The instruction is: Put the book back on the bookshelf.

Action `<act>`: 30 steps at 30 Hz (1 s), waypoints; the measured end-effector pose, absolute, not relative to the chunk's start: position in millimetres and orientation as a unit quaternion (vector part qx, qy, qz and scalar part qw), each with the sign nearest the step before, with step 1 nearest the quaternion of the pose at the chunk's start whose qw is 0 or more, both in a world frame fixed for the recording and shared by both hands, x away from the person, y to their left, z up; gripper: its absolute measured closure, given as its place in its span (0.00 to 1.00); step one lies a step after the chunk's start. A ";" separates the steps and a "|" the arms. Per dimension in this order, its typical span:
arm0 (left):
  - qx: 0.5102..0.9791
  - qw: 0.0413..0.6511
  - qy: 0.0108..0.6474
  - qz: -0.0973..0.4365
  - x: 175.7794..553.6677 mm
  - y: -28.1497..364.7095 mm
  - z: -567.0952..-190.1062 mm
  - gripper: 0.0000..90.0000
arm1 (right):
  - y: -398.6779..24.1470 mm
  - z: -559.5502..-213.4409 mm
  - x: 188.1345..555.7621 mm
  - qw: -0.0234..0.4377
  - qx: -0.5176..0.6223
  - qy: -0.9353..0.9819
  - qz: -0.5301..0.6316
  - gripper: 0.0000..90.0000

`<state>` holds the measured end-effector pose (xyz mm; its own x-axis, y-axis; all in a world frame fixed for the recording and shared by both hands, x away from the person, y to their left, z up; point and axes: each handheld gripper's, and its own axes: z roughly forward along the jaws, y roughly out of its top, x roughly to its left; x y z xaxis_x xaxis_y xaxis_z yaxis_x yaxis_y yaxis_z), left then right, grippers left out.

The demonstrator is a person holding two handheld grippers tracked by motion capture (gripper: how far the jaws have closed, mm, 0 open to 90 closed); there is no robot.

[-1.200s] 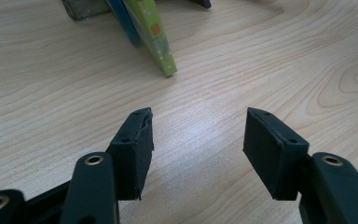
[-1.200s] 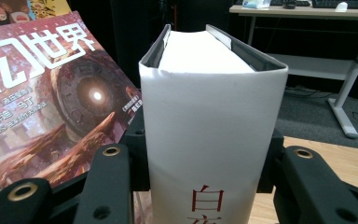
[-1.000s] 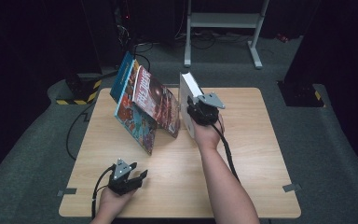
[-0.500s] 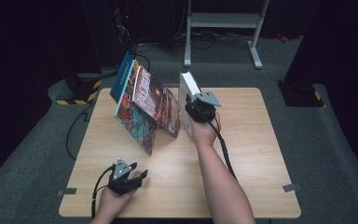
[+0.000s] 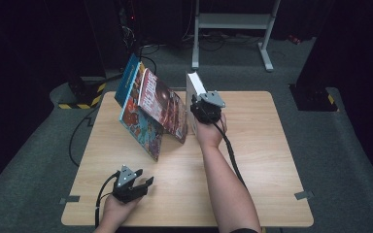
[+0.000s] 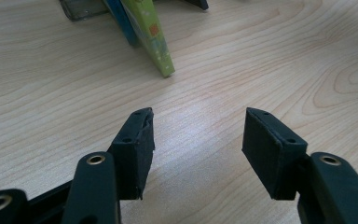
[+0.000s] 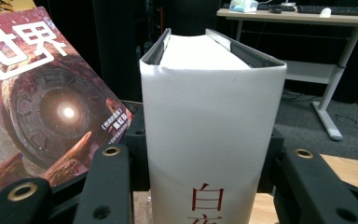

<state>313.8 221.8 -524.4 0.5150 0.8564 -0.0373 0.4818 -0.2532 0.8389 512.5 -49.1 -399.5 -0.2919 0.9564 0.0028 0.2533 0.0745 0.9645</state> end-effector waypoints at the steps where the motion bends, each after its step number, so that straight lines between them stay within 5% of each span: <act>1: 0.760 0.424 0.440 0.221 313.9 221.9 -524.4 0.48 | -49.5 -399.8 513.0 0.358 0.476 0.638 0.488 0.60; 30: 0.759 0.424 0.442 0.220 313.3 222.7 -524.4 0.49 | -42.4 -403.3 521.9 0.374 0.478 0.627 0.489 0.60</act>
<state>313.3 222.7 -524.4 0.5125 0.8577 -0.0407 0.4843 -0.2496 0.8385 521.9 -42.4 -403.3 -0.2643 0.9644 -0.0013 0.2326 0.0651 0.9704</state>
